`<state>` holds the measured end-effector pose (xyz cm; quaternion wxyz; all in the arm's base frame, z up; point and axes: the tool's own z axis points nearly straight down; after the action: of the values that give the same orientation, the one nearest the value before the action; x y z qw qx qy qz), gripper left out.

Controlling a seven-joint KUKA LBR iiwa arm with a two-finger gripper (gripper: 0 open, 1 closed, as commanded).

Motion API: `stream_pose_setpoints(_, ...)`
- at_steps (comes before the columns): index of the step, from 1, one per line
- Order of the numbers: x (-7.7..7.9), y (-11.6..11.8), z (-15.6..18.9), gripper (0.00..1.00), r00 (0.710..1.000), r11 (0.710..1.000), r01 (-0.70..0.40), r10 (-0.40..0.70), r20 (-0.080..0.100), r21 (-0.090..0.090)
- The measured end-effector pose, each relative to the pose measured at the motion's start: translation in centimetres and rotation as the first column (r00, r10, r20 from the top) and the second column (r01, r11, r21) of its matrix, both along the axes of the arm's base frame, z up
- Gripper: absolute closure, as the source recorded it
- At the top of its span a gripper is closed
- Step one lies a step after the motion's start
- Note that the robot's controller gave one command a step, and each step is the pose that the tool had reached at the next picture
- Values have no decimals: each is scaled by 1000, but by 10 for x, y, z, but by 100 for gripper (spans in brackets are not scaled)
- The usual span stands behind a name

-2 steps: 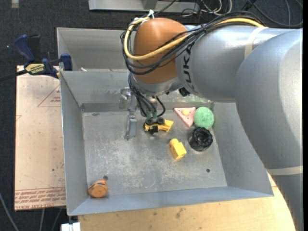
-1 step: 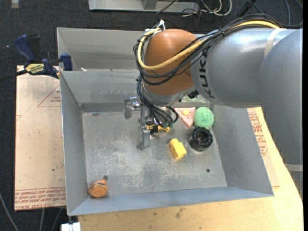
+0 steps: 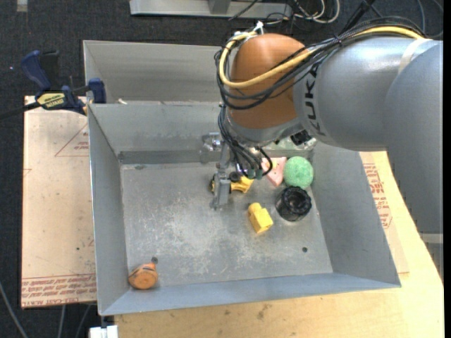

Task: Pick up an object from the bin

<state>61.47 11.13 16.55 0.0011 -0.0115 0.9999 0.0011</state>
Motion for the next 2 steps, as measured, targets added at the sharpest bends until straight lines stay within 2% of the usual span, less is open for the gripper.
stream_pose_setpoints(1, 6, -13, 2, 0, 1000, 1000, 9, -9, 1, -2)
stream_pose_setpoints(2, 20, -36, -13, 0, 987, 987, -158, 158, 4, -1)
